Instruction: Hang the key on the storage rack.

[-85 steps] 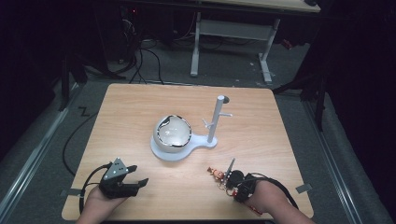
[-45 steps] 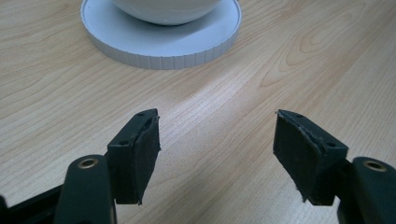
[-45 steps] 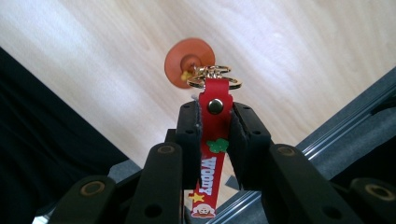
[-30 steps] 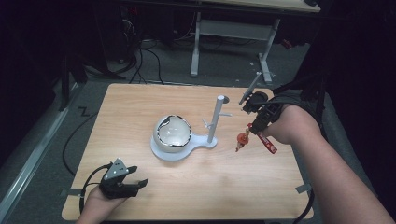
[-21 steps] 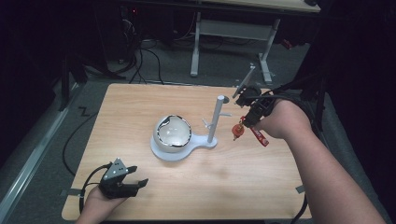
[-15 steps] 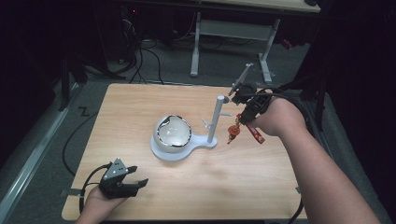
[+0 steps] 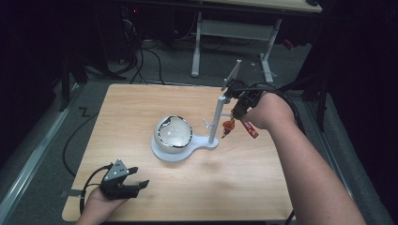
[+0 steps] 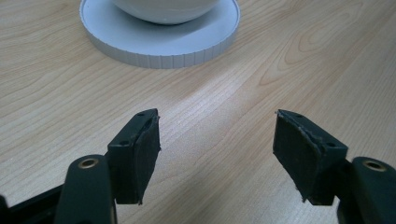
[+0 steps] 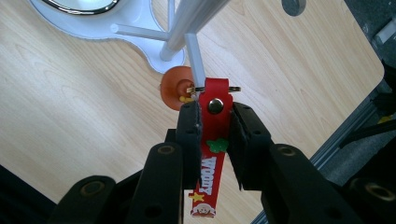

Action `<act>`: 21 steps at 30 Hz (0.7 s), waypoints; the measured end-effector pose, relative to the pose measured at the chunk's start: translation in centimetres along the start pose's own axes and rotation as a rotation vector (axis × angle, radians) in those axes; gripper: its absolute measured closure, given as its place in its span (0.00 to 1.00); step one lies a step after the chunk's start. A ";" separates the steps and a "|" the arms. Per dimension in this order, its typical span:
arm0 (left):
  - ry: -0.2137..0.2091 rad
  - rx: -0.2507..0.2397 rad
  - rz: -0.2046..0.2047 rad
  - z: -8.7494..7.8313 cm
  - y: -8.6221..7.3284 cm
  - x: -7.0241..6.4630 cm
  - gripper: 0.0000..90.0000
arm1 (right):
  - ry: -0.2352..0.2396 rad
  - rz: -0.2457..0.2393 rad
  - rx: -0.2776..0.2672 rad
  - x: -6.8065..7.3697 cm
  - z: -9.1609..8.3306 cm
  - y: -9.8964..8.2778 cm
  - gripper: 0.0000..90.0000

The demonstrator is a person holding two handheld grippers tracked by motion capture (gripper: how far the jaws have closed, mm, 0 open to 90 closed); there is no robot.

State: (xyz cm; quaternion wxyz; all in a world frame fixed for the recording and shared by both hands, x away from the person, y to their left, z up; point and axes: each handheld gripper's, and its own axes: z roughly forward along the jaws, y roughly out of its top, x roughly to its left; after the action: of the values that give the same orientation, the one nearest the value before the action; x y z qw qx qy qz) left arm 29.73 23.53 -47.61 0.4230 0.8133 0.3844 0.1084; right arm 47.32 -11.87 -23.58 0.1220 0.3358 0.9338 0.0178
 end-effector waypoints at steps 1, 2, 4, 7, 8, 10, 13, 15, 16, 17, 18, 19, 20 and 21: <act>0.000 0.000 0.000 0.0 0.0 0.0 0.36 | 0.000 0.007 0.004 0.0 0.1 0.1 0.83; 0.000 0.000 0.000 0.0 0.0 0.0 0.36 | 0.000 0.003 0.004 -0.2 0.2 0.1 0.83; -0.002 0.002 0.001 0.0 0.0 0.0 0.36 | 0.002 0.018 0.004 -0.3 0.4 0.2 0.83; -0.003 0.003 0.002 0.0 0.0 0.0 0.36 | 0.007 0.023 0.008 -0.6 0.6 0.3 0.83; -0.003 0.003 0.002 0.0 0.0 0.0 0.36 | 0.007 0.018 0.006 -0.6 0.7 0.3 0.83; -0.002 0.000 0.001 0.0 0.0 0.0 0.36 | 0.002 0.014 0.004 -0.5 0.6 0.4 0.83; -0.003 0.003 0.003 0.0 0.0 0.0 0.36 | 0.002 0.023 -0.003 -0.6 0.6 0.4 0.82; -0.003 0.003 0.003 0.0 0.0 -0.1 0.36 | -0.008 0.026 -0.015 -0.6 0.5 0.5 0.83; -0.003 0.004 0.003 0.0 0.0 -0.1 0.36 | -0.015 0.029 -0.015 -0.5 0.4 0.5 0.85; -0.004 0.004 0.004 0.0 0.0 -0.1 0.36 | -0.009 0.026 -0.018 -0.4 0.4 0.4 0.85; -0.004 0.005 0.003 0.0 0.0 -0.1 0.36 | -0.006 0.023 -0.014 -0.4 0.3 0.4 0.85; -0.004 0.005 0.004 0.1 0.0 -0.1 0.36 | -0.009 0.020 -0.011 -0.3 0.4 0.4 0.86; -0.005 0.005 0.004 0.1 0.0 -0.1 0.36 | -0.010 0.017 -0.011 -0.3 0.3 0.3 0.86; -0.005 0.006 0.004 0.1 0.0 -0.1 0.36 | -0.011 0.018 -0.008 -0.3 0.3 0.3 0.86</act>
State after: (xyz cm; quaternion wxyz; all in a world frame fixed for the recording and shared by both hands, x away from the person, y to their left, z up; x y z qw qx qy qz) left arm 29.74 23.43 -47.65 0.4213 0.8156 0.3821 0.1061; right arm 47.82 -11.89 -23.78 0.1285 0.3438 0.9300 0.0208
